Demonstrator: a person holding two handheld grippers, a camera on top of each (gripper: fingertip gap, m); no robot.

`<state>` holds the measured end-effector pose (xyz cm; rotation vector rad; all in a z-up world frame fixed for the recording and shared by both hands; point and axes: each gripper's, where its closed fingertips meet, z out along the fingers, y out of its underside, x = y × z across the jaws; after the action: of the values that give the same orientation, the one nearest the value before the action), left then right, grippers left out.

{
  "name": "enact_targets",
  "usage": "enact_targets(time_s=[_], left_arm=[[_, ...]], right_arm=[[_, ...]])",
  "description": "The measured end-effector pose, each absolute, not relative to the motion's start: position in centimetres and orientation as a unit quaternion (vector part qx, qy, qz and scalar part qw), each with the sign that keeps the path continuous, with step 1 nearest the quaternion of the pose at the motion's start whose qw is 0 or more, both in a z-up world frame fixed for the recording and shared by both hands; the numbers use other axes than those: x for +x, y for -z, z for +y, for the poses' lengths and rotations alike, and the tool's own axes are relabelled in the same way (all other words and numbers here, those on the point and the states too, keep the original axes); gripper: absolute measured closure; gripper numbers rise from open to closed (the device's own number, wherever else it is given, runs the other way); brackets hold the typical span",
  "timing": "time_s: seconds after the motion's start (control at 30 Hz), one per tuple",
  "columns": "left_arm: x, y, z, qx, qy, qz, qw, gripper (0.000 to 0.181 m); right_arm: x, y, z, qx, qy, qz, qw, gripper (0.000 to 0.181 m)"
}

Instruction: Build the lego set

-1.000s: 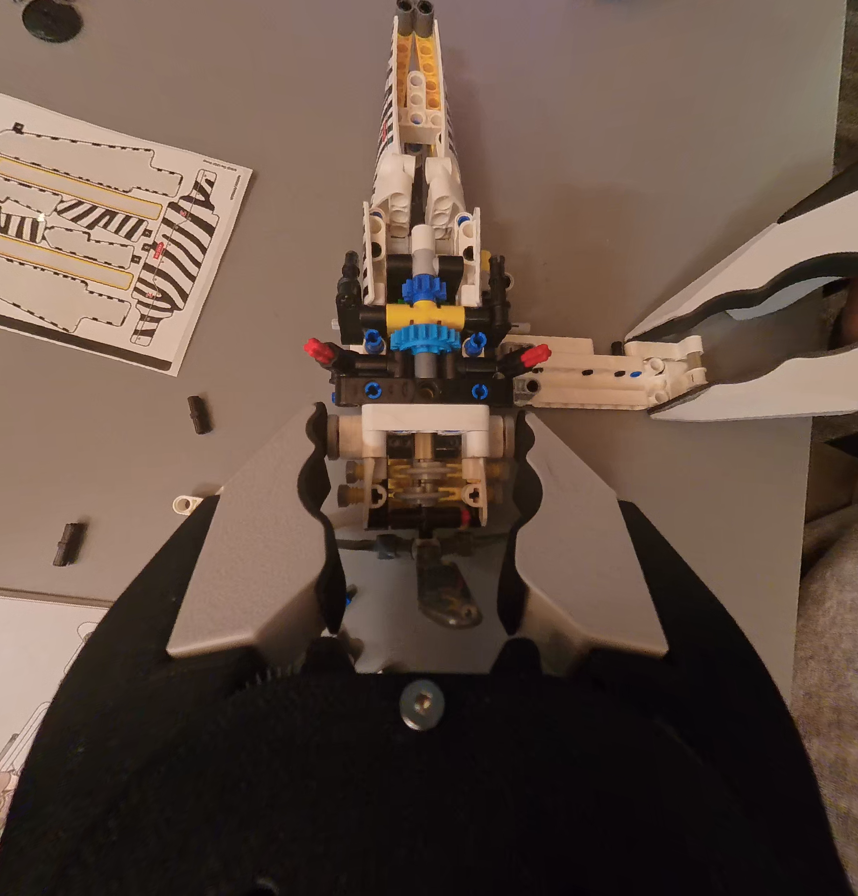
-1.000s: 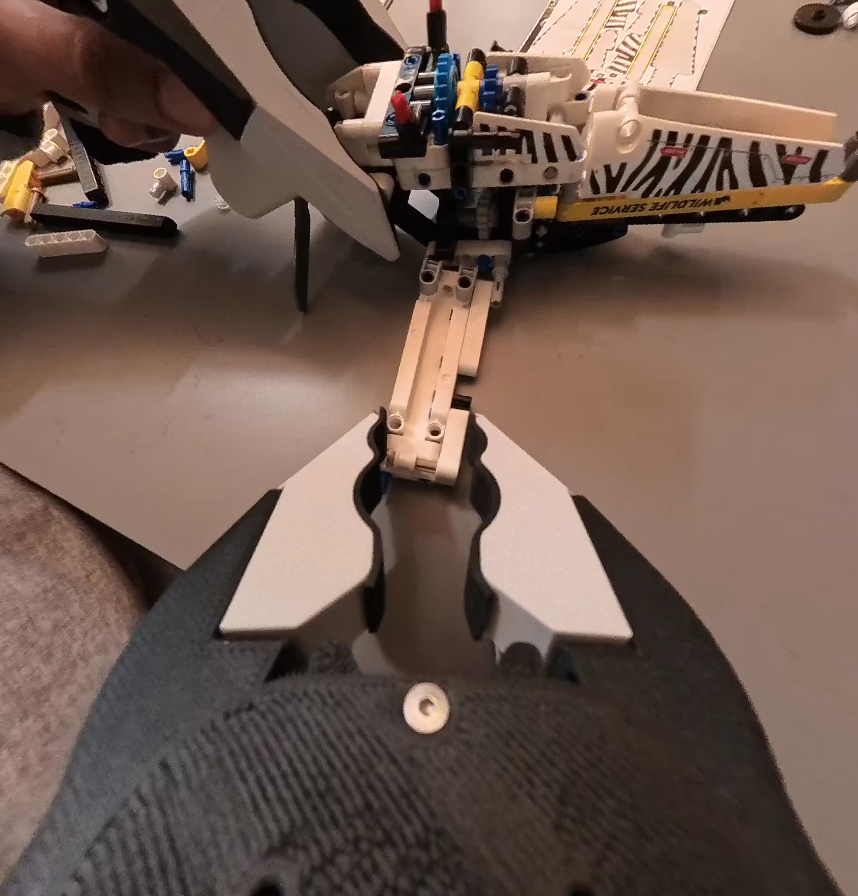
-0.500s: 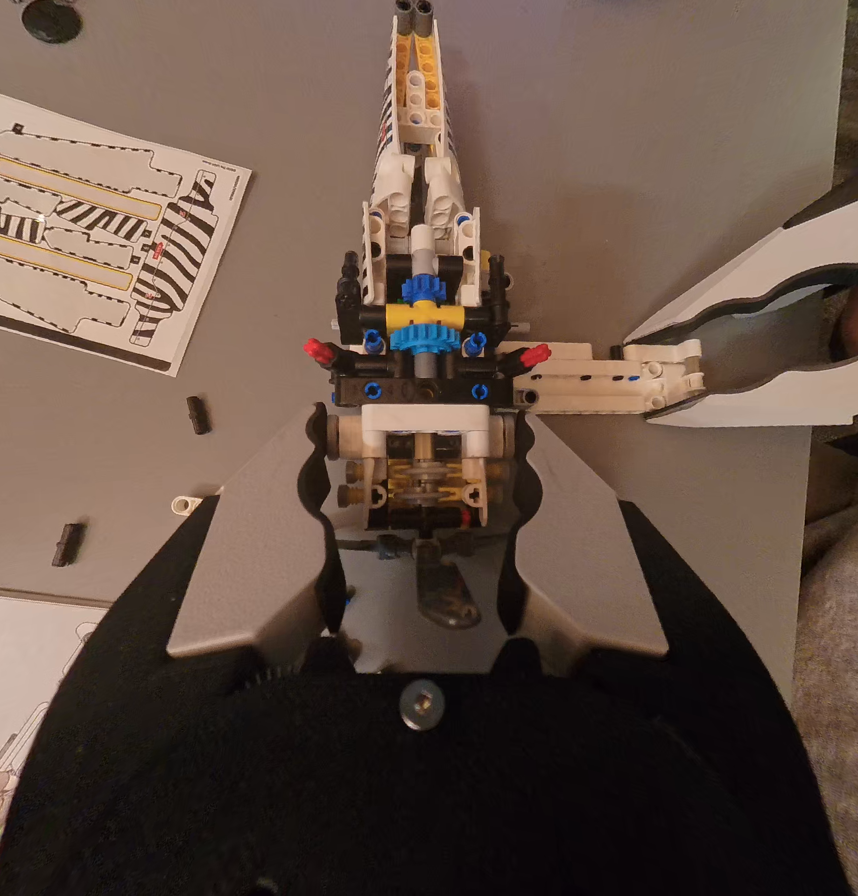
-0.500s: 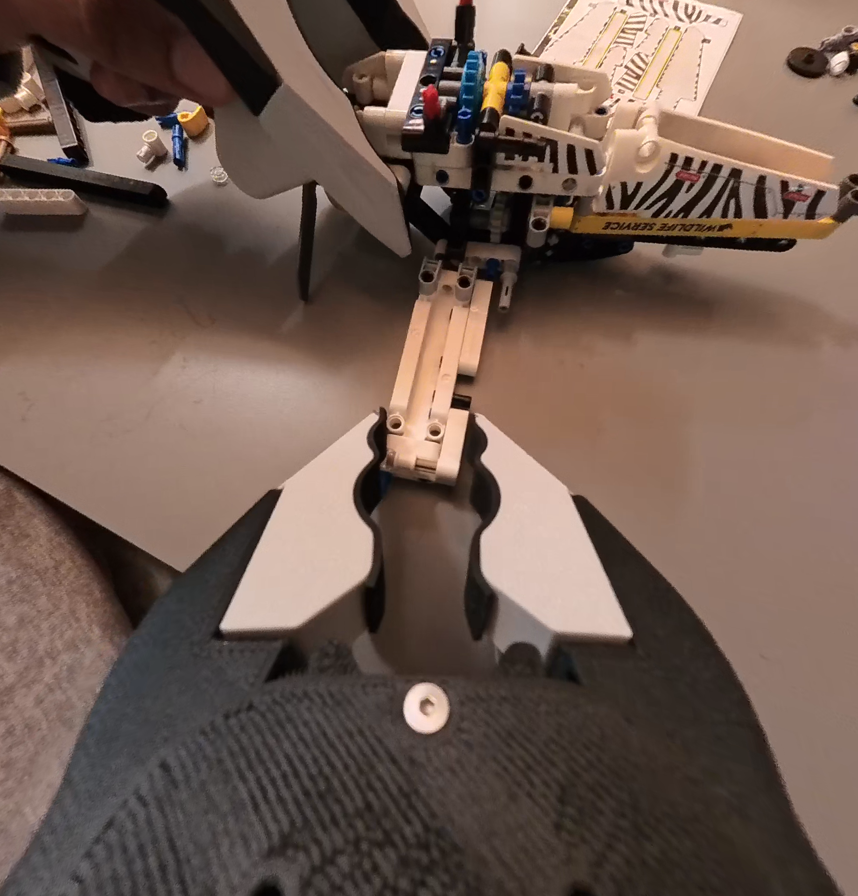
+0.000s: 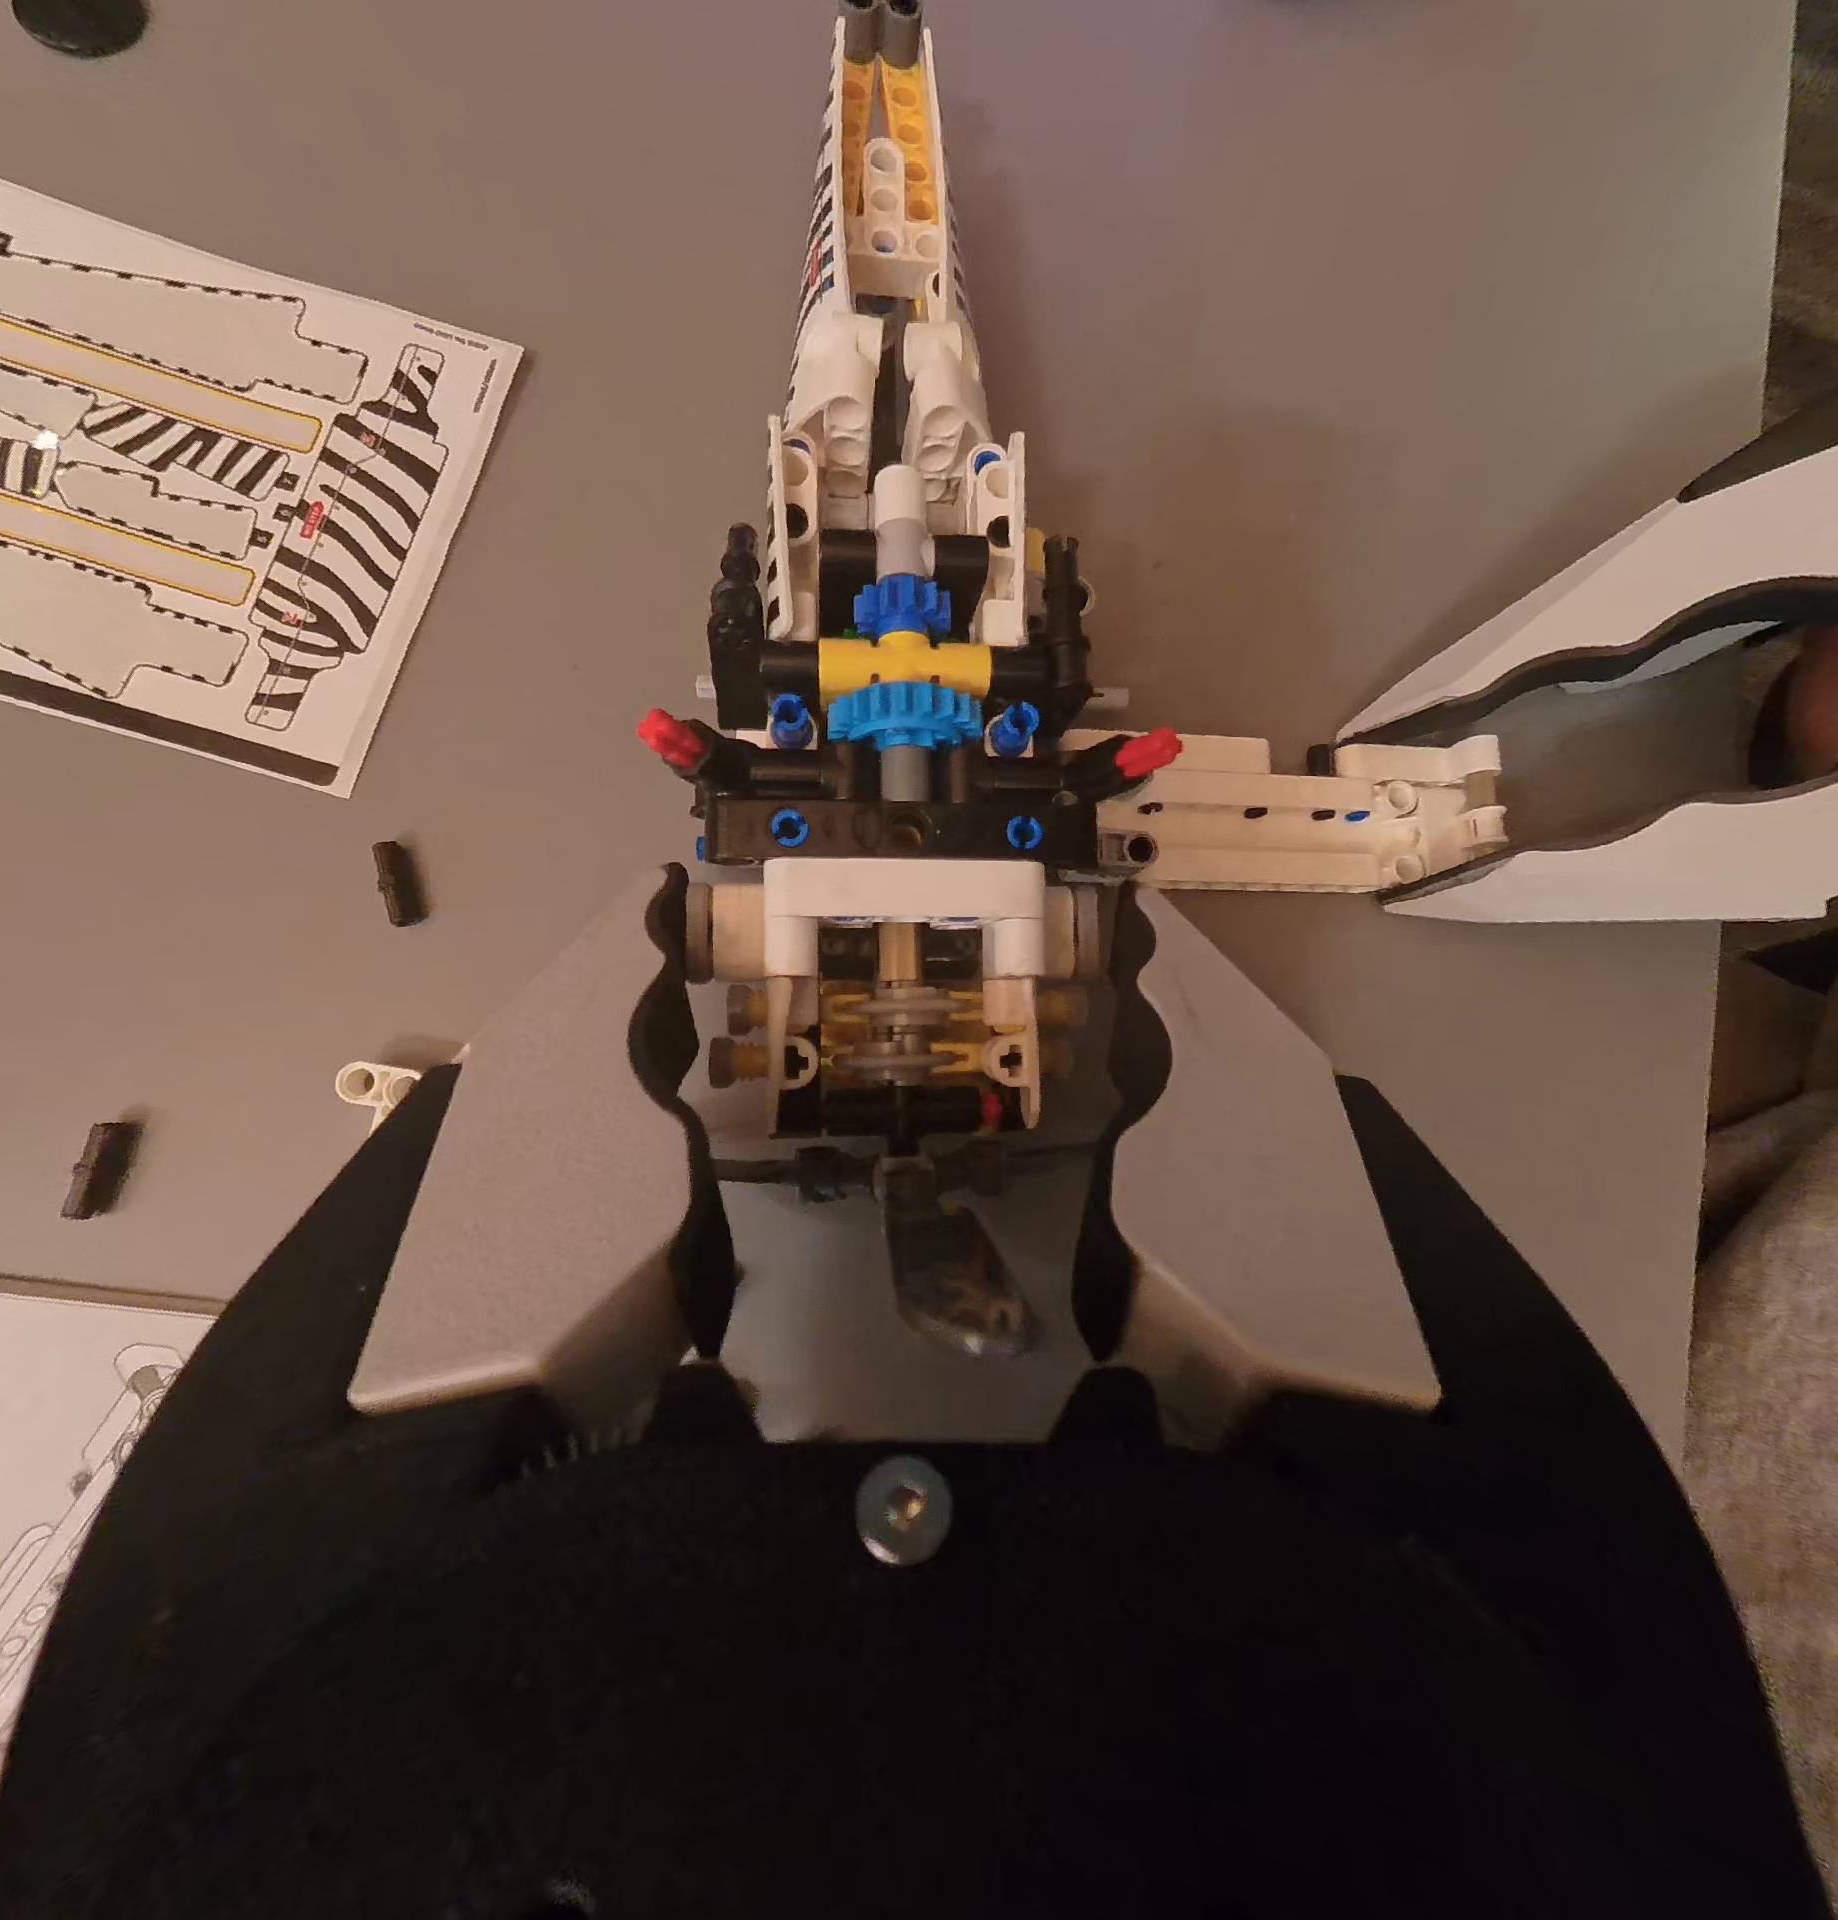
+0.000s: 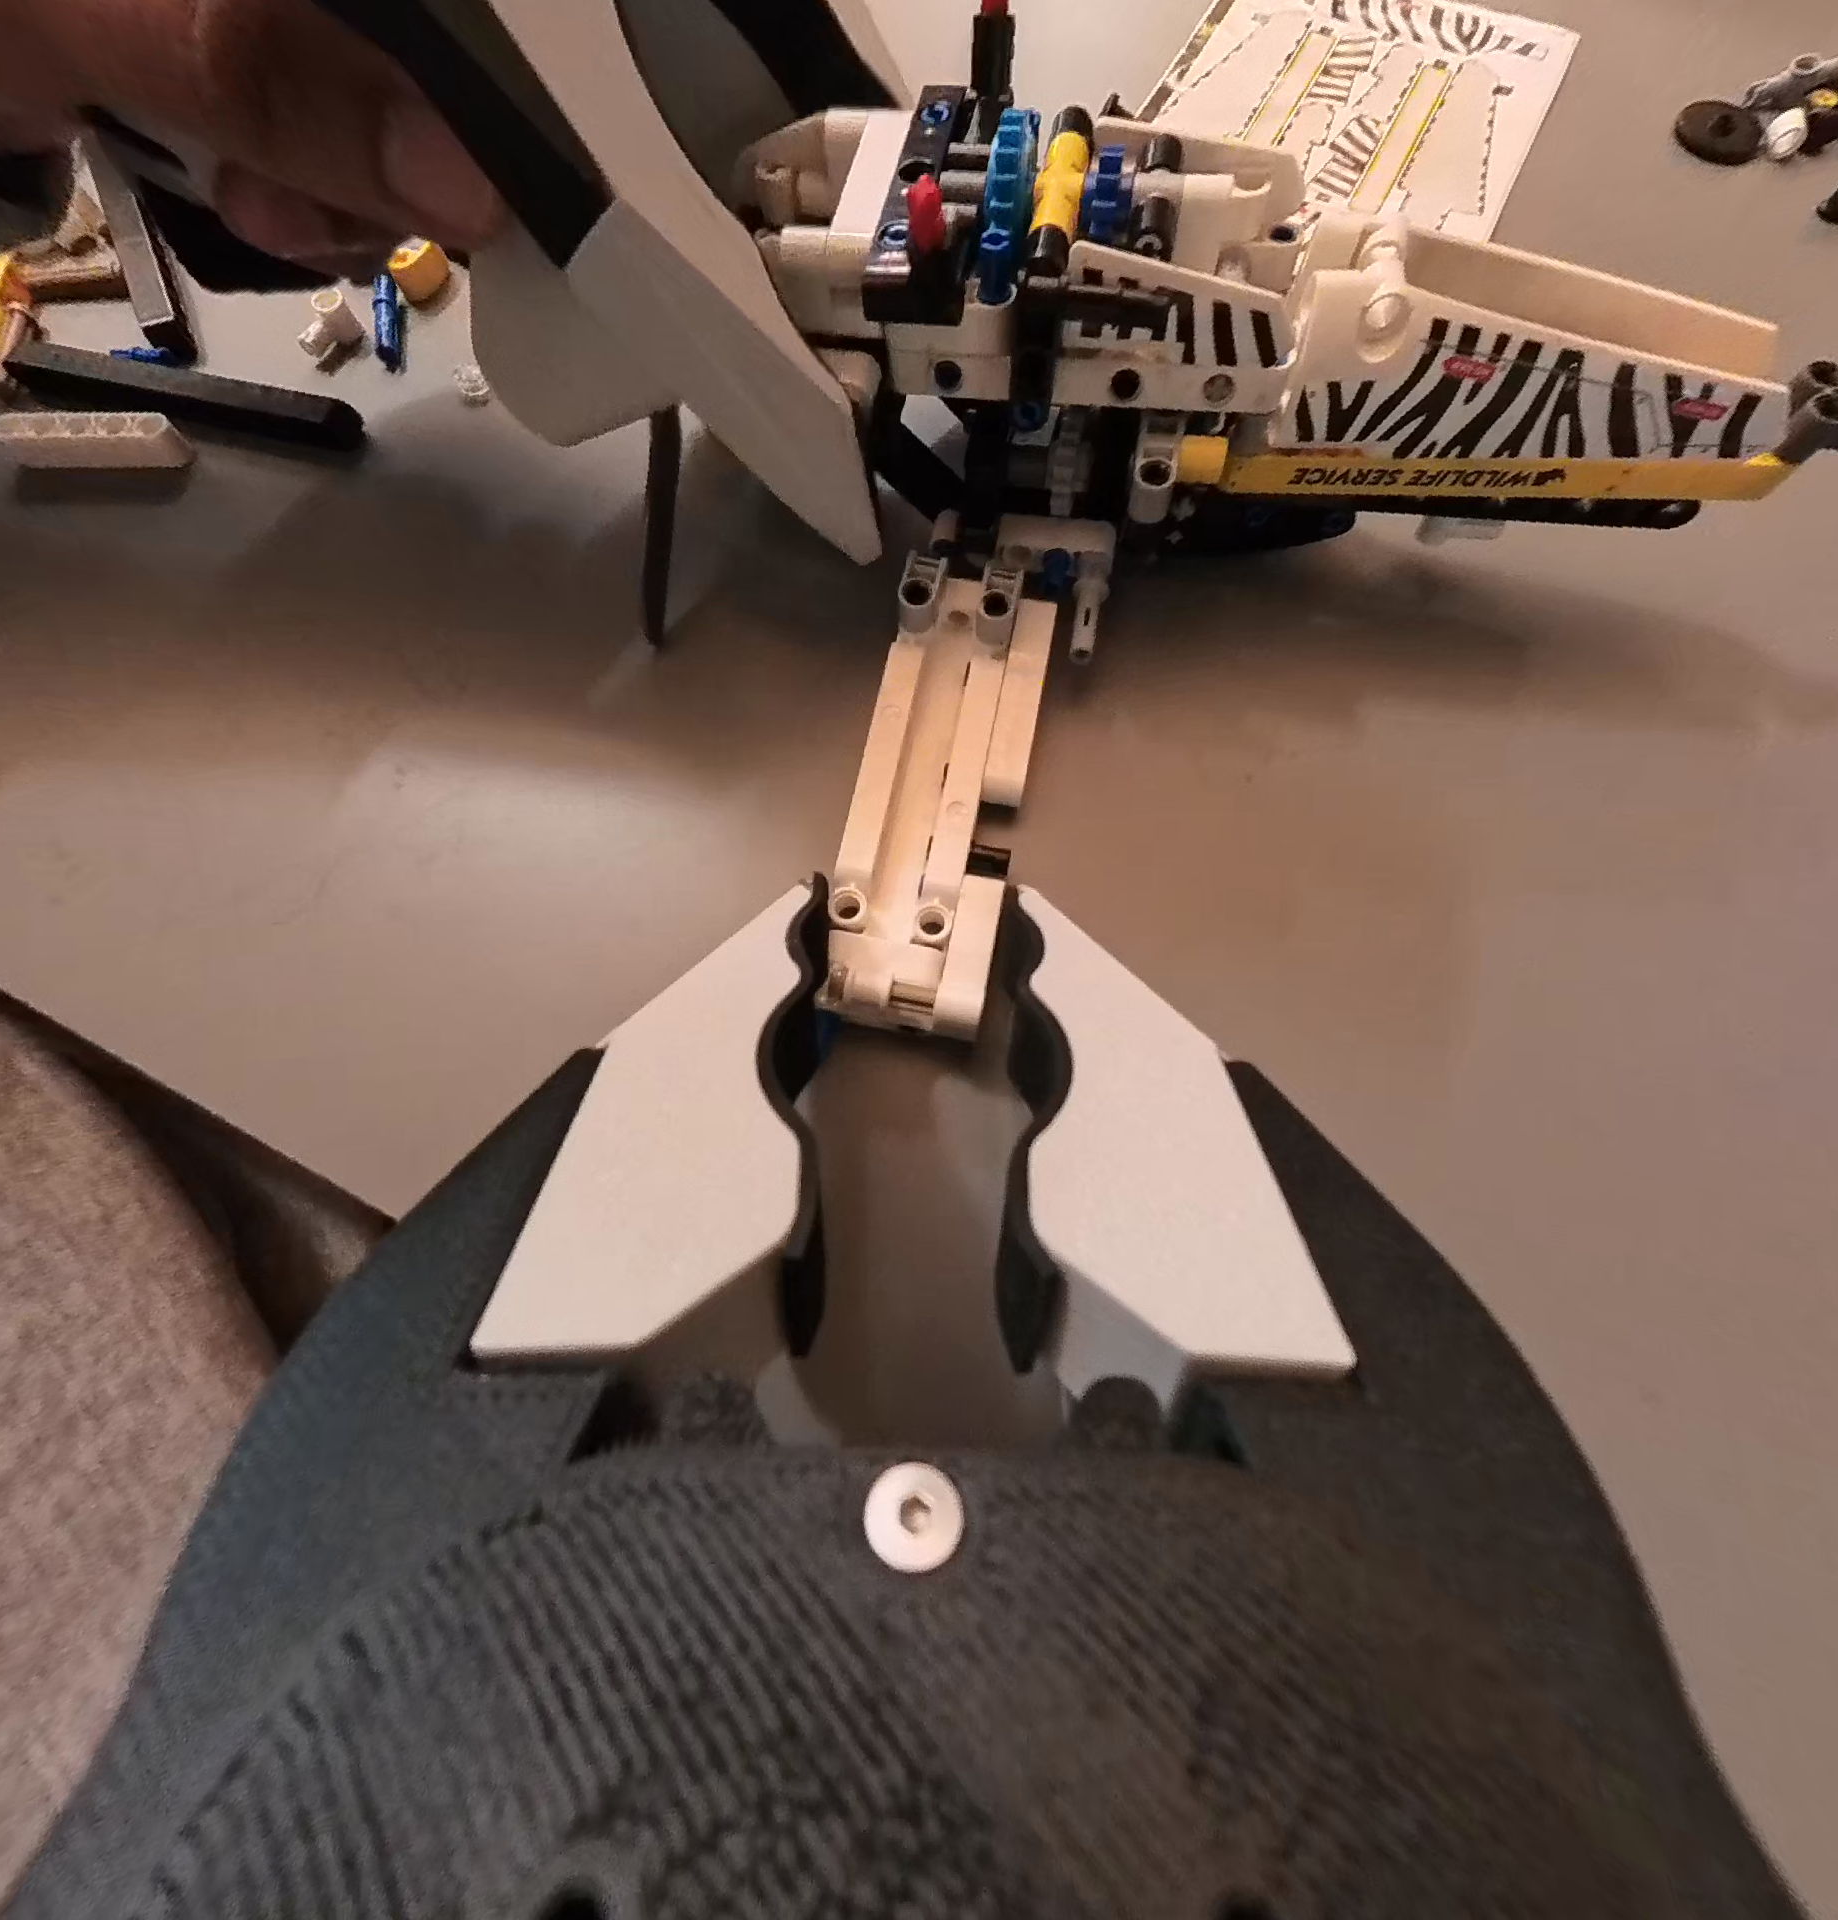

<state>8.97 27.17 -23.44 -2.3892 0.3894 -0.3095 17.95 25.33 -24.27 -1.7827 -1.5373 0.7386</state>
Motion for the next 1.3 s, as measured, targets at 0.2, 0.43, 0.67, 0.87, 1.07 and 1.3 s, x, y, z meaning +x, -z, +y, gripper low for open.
enact_targets(time_s=[0.2, 0.43, 0.67, 0.87, 1.07, 1.3], left_arm=[[8.7, 22.1, 27.2, -0.909, 0.135, 0.131, 0.372, 0.098], [7.2, 19.2, 27.3, -0.878, 0.148, 0.086, 0.447, 0.097], [1.3, 12.8, 25.9, -0.791, 0.12, -0.01, 0.599, 0.101], [-4.2, 11.3, 23.3, -0.765, 0.079, -0.061, 0.637, 0.104], [-12.1, 9.1, 18.4, -0.714, 0.022, -0.142, 0.685, 0.107], [-16.4, 9.1, 15.0, -0.681, 0.012, -0.193, 0.706, 0.107]], right_arm=[[18.0, 24.3, 25.3, -0.685, -0.289, -0.582, 0.331, 0.15], [17.9, 24.2, 25.4, -0.681, -0.286, -0.581, 0.342, 0.149], [17.6, 23.9, 25.4, -0.672, -0.296, -0.578, 0.355, 0.148], [17.3, 23.5, 25.3, -0.661, -0.313, -0.57, 0.375, 0.142], [17.2, 23.0, 25.3, -0.644, -0.334, -0.561, 0.398, 0.139], [17.1, 22.9, 25.6, -0.651, -0.331, -0.549, 0.407, 0.139]])
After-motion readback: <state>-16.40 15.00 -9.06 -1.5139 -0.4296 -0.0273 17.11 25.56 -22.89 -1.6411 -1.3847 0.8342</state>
